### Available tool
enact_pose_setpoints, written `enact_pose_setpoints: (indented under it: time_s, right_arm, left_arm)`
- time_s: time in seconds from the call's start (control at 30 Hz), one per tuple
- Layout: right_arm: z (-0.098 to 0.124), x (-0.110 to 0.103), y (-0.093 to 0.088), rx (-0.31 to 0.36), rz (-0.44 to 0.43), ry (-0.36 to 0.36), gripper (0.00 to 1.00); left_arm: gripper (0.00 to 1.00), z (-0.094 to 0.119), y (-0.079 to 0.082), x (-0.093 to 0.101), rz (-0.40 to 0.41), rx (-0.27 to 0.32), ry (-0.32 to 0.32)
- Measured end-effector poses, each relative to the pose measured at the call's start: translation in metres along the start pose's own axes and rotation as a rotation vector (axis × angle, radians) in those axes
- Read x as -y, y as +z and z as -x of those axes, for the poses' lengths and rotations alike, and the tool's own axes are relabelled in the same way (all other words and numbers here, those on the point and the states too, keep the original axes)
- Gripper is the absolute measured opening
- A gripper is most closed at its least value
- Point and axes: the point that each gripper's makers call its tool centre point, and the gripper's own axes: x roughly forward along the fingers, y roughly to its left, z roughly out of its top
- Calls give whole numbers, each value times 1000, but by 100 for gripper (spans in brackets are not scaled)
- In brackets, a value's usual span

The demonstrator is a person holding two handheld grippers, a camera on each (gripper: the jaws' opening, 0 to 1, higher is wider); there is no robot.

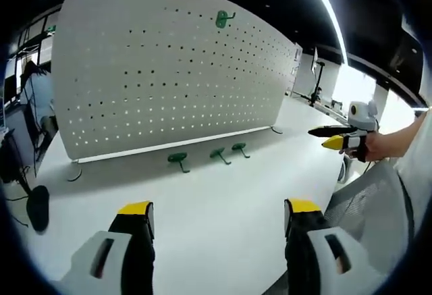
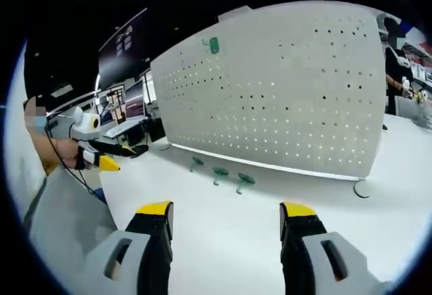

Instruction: Insert the hook assembly into the mounting plate slot until the hook locks in place.

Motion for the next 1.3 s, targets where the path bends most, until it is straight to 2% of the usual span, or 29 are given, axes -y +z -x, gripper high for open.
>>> enact_pose_setpoints:
  time_s: [0.33,0.43,0.53,0.63,0.93,1.07,1.13,1.23,1.3]
  right_arm:
    - [-1,-2,-7,-16,-9,7,62]
    - [-1,-2,-7,-21,-3,10,62]
    - [-2,-4,-7,-23,1,14,62]
    - [-2,-5,-7,-27,9,18,62]
    - [-3,-11,-7,-41,40,31,62]
    - [-4,-14,-10,-57,87,36,62]
    - [-4,-15,-10,-58,92,39,62]
    - [-4,-15,-10,-59,90,38,62]
    - [-4,-14,-10,-61,91,37,62]
  left_arm:
    - [81,2,-2,-5,-5,-14,2]
    - [81,0,-1,-3,-13,-21,-22]
    - [79,-3,-3,-5,-61,-59,-35]
    - [79,-6,-1,-6,-82,-72,-48]
    - [80,-18,0,-14,-271,-203,-104]
    - [80,-25,5,-20,-333,-243,-128]
    - [80,-29,8,-24,-365,-258,-133]
    - [80,-34,16,-29,-372,-265,-143]
    - [79,-36,17,-32,-410,-287,-153]
